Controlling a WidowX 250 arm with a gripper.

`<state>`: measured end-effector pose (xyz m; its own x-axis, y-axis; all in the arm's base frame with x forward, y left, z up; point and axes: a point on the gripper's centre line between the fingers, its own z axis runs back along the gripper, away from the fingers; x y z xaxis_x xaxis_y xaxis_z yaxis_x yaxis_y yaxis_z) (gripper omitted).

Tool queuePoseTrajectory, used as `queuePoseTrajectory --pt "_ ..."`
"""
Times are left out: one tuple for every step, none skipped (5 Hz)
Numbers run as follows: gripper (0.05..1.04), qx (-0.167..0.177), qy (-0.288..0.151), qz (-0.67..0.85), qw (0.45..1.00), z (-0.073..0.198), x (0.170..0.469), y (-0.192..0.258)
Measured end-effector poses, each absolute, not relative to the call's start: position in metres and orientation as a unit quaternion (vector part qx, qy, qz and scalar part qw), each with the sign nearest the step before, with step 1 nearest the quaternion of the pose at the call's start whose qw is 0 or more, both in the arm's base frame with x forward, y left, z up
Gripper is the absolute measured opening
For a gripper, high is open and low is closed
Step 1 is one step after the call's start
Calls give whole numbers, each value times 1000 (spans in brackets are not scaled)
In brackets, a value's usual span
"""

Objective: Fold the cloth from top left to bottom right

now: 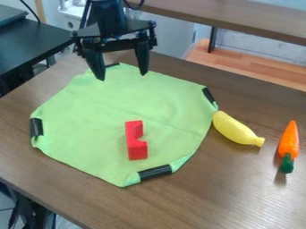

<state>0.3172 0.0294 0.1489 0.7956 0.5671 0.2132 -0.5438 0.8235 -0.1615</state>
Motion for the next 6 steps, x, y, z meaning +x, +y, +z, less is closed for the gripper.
queuePoseTrajectory --pt "1000 -42 -100 279 954 136 317 30" --pt "1001 -42 -71 185 979 124 346 68" --pt "1000 -23 -114 166 979 123 360 102" --pt "1000 3 -206 34 978 124 387 113" --pt "1000 32 -228 -65 971 117 400 133" --pt "1000 44 -216 -106 970 111 417 152"
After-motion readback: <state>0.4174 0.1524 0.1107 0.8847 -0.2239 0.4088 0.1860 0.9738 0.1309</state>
